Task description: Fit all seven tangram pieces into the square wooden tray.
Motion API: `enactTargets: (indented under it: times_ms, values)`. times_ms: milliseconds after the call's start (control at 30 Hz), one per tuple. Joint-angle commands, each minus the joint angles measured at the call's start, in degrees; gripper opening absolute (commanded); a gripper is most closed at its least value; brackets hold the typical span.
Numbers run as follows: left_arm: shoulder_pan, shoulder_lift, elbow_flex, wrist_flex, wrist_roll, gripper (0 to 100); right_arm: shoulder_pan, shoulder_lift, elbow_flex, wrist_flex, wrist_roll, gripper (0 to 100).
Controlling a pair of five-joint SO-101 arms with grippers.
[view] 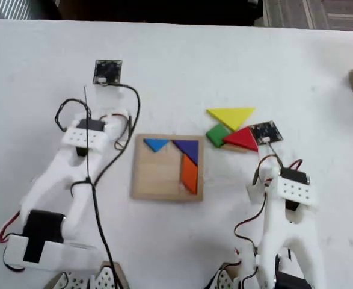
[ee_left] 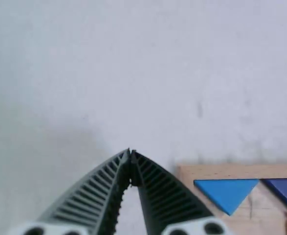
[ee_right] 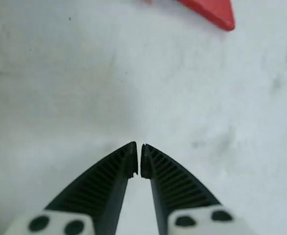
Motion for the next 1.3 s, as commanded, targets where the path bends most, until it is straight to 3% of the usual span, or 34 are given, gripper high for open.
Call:
enactTargets:
  times_ms: [0, 167, 367, 600, 1000, 1267]
  values:
    - [-1.6, -1.1, -0.2, -1.3, -1.1, 2, 0.2, -1.1, -12.7, 8.7, 0.4, 2.2]
    - [-3.7, -0.9, -0.4, -1.3, -1.1, 2, -1.5, -1.0, -24.3, 16.7, -4.9, 2.1]
    - [-4.3, -0.9, -0.4, -1.3, -1.0, 2, -9.2, 0.8, -25.5, 16.2, -11.3, 1.9]
    - [-4.3, -0.9, -0.1, -1.3, -1.1, 2, -12.4, 15.7, -26.3, 0.6, -20.2, 1.9]
    - [-4.3, -0.8, -0.1, -1.3, -1.1, 2, -13.8, 42.4, -44.1, -2.7, -20.3, 1.8]
    - [-4.0, -0.7, -0.3, -1.3, -1.1, 2, -12.8, 44.5, -47.7, -2.9, -20.7, 1.8]
